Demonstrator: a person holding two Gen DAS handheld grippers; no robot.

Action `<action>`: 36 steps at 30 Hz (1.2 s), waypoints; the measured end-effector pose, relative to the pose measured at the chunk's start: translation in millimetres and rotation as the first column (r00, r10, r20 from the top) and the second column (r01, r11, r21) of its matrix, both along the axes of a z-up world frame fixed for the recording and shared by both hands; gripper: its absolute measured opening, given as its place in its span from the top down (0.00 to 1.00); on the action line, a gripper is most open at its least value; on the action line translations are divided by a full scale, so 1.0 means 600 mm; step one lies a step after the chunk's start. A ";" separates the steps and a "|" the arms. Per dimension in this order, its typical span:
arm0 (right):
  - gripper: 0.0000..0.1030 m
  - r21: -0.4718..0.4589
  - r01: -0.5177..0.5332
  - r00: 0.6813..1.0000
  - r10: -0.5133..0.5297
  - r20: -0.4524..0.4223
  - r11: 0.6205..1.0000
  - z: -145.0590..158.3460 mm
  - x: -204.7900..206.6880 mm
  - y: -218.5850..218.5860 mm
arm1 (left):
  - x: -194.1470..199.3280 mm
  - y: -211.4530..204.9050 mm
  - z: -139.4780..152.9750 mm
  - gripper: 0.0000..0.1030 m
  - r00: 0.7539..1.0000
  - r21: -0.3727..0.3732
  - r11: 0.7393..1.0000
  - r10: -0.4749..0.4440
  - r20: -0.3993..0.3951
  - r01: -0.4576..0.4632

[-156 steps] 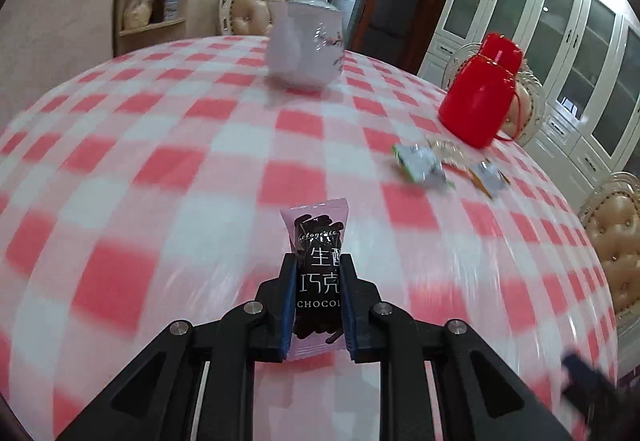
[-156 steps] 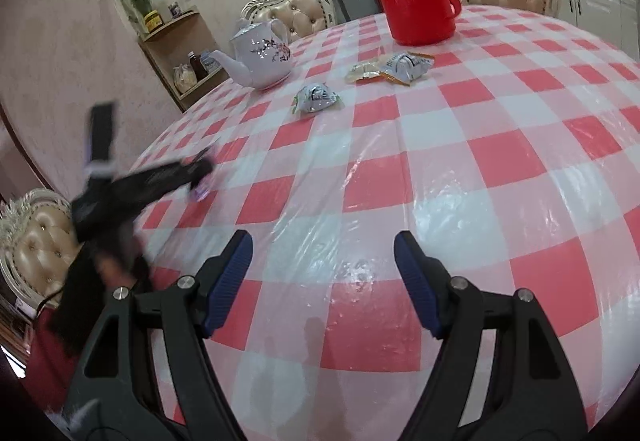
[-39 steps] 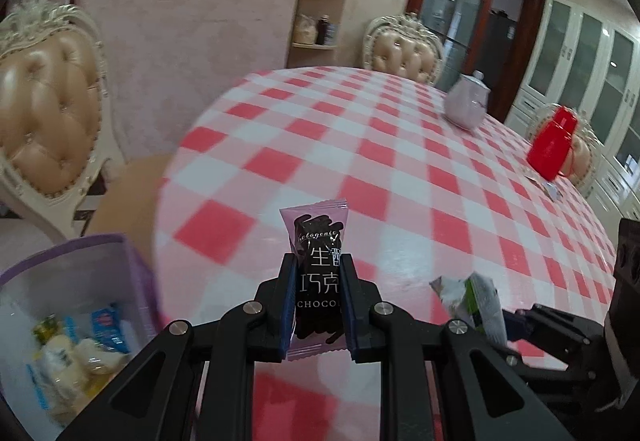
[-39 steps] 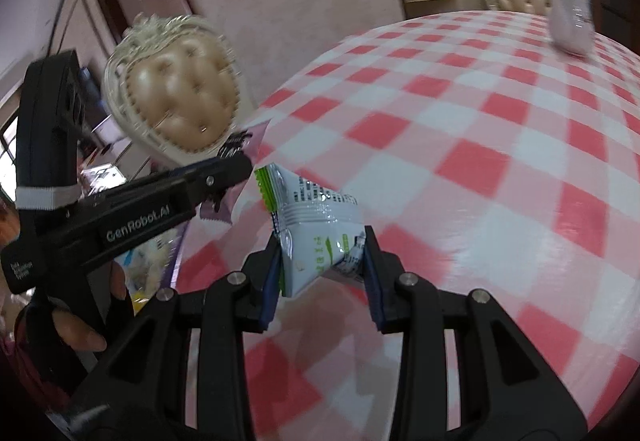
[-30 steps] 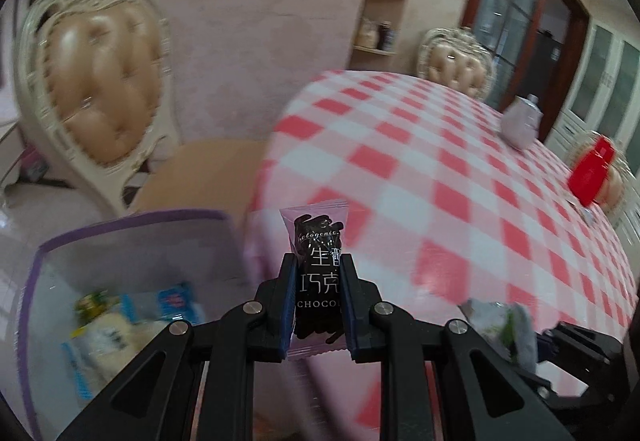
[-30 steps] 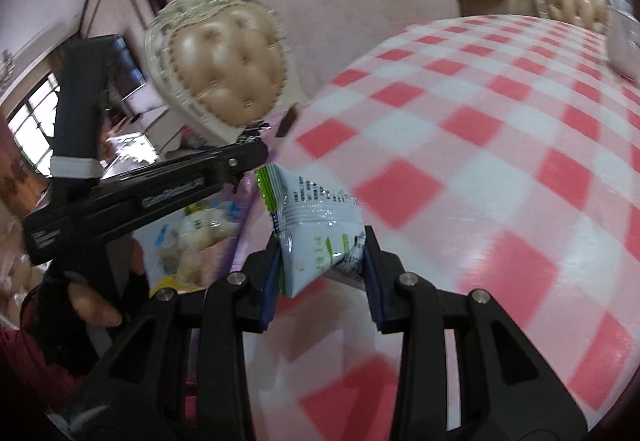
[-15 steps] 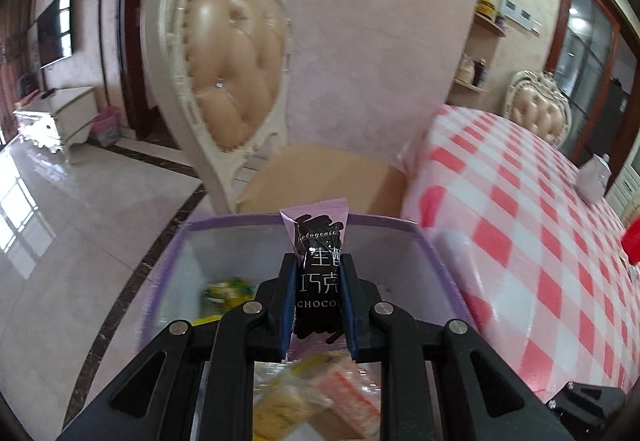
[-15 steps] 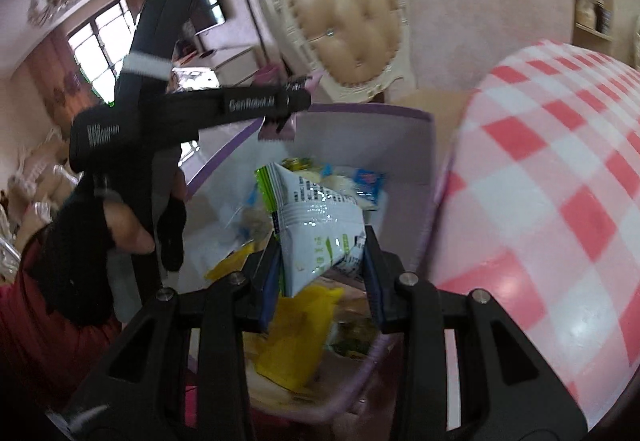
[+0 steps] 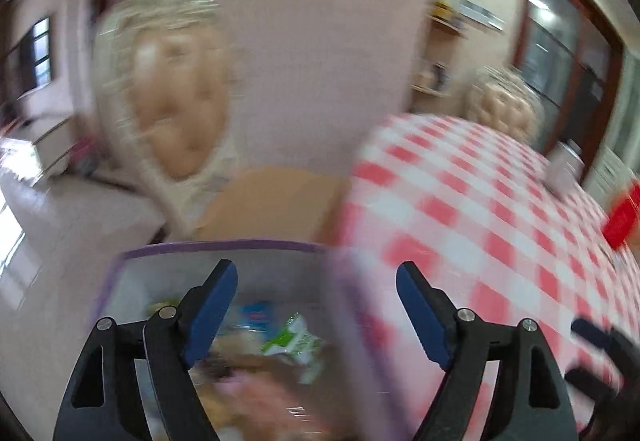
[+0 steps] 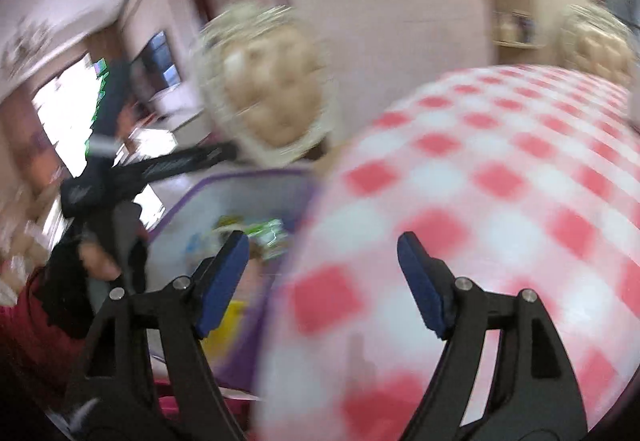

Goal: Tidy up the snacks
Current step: 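Grasp the white striped snack packet with the right gripper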

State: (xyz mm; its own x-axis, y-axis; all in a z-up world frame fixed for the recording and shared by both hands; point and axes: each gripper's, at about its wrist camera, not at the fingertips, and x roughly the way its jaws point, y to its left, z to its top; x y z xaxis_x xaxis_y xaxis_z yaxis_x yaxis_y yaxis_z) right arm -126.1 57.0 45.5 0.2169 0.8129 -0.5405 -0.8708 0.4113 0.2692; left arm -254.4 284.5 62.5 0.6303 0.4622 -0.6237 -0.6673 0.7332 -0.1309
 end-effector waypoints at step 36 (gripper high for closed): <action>0.11 -0.296 0.660 0.729 -0.684 0.029 0.691 -0.071 0.770 -0.558 | 0.679 -0.605 -0.090 0.19 0.684 -0.338 0.602 -0.692 0.231 0.723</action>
